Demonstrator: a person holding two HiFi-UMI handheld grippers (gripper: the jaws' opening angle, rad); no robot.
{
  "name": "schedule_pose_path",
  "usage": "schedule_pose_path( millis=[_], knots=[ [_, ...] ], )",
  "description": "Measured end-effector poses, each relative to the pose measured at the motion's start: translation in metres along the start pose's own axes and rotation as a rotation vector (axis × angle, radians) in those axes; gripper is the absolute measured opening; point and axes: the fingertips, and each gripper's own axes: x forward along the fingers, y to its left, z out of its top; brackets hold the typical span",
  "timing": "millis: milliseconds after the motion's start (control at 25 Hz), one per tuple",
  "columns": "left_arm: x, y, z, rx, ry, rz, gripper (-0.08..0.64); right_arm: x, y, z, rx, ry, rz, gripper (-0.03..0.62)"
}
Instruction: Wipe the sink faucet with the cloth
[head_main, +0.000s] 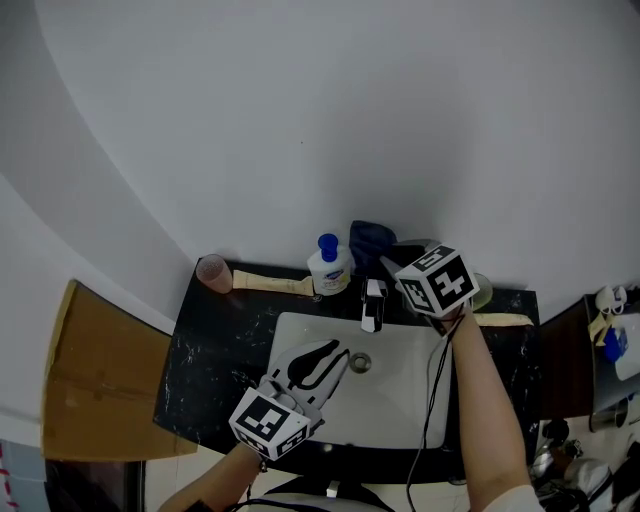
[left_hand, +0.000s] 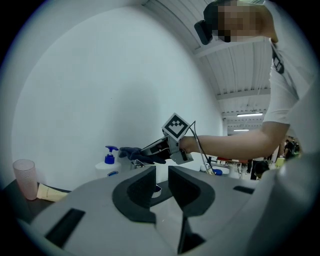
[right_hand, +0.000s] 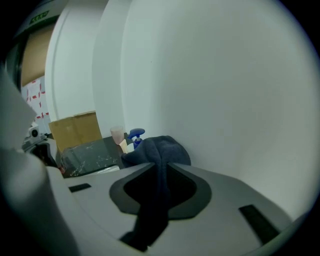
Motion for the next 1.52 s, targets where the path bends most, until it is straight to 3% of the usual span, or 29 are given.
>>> schedule_pose_path(
  millis=[280, 440, 720, 880, 1200, 1280, 1520],
  knots=[
    [0.002, 0.004, -0.001, -0.015, -0.01, 0.003, 0.078, -0.024, 0.044, -0.015, -0.06, -0.003, 0.093, 0.071],
    [0.002, 0.001, -0.001, -0.027, -0.015, -0.009, 0.078, -0.033, 0.059, -0.023, -0.046, -0.012, 0.141, 0.071],
    [0.002, -0.002, 0.0, -0.02, 0.001, -0.016, 0.077, -0.004, 0.008, -0.005, 0.039, -0.038, 0.036, 0.071],
    [0.002, 0.0, -0.005, -0.018, 0.001, -0.014, 0.078, -0.003, 0.004, -0.002, 0.051, -0.039, 0.028, 0.071],
    [0.004, 0.008, -0.006, -0.048, -0.007, 0.008, 0.078, -0.032, 0.059, -0.023, 0.002, 0.003, 0.206, 0.071],
    [0.004, 0.007, -0.006, -0.049, -0.009, 0.008, 0.078, -0.028, 0.053, -0.021, 0.01, -0.004, 0.196, 0.071],
    [-0.002, 0.005, -0.007, -0.052, -0.008, 0.012, 0.078, -0.001, 0.005, -0.002, 0.08, -0.042, 0.061, 0.072]
  ],
)
